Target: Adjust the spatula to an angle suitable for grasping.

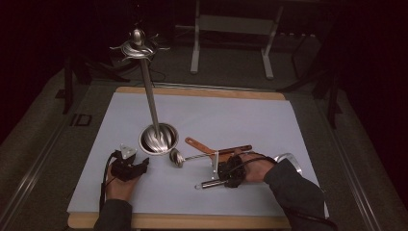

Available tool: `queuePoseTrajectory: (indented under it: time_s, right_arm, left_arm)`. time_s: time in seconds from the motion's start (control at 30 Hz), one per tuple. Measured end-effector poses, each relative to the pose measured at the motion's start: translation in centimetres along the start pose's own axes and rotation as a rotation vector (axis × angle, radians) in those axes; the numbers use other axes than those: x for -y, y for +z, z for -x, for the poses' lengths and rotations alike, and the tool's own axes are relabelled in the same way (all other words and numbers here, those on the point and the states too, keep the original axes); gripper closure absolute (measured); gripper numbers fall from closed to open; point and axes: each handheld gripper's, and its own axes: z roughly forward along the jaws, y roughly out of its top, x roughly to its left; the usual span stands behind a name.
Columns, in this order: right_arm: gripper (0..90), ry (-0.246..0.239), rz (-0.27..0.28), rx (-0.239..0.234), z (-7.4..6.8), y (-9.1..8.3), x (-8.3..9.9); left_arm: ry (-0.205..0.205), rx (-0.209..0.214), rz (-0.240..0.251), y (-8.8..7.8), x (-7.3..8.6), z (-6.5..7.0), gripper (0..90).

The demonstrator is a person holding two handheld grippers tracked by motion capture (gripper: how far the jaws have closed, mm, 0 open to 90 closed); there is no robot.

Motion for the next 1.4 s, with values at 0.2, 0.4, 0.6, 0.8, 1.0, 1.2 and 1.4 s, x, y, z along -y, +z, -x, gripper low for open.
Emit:
queuePoseTrajectory:
  time_s: [0.2,0.4,0.6,0.8,1.0,1.2,1.4]
  right_arm:
    - [67.8,-0.016,0.005,-0.006,0.2,-0.5,-0.6]
    - [68.5,0.033,0.197,-0.023,0.7,-3.0,-0.8]
    - [68.6,0.081,0.422,-0.016,1.3,-5.8,-0.8]
    - [68.6,0.142,0.628,-0.013,1.9,-8.3,-0.3]
    - [68.7,0.191,0.736,0.025,2.2,-9.9,0.0]
    - [68.7,0.25,0.838,0.079,2.6,-11.0,0.3]
    - [68.8,0.303,0.942,0.135,2.8,-12.0,0.5]
  left_arm:
    - [-0.001,0.001,0.0,0.0,0.0,0.0,43.2]
    - [-0.001,0.002,0.0,0.0,0.0,0.0,43.1]
    - [-0.001,0.002,0.0,0.0,0.0,0.0,43.1]
    - [-0.004,0.003,0.002,0.0,0.0,0.0,43.1]
    - [-0.002,0.003,0.001,0.0,0.0,0.0,43.1]
    - [-0.005,0.004,0.003,0.0,0.0,0.0,43.1]
    - [-0.005,0.004,0.002,0.0,0.0,0.0,43.1]
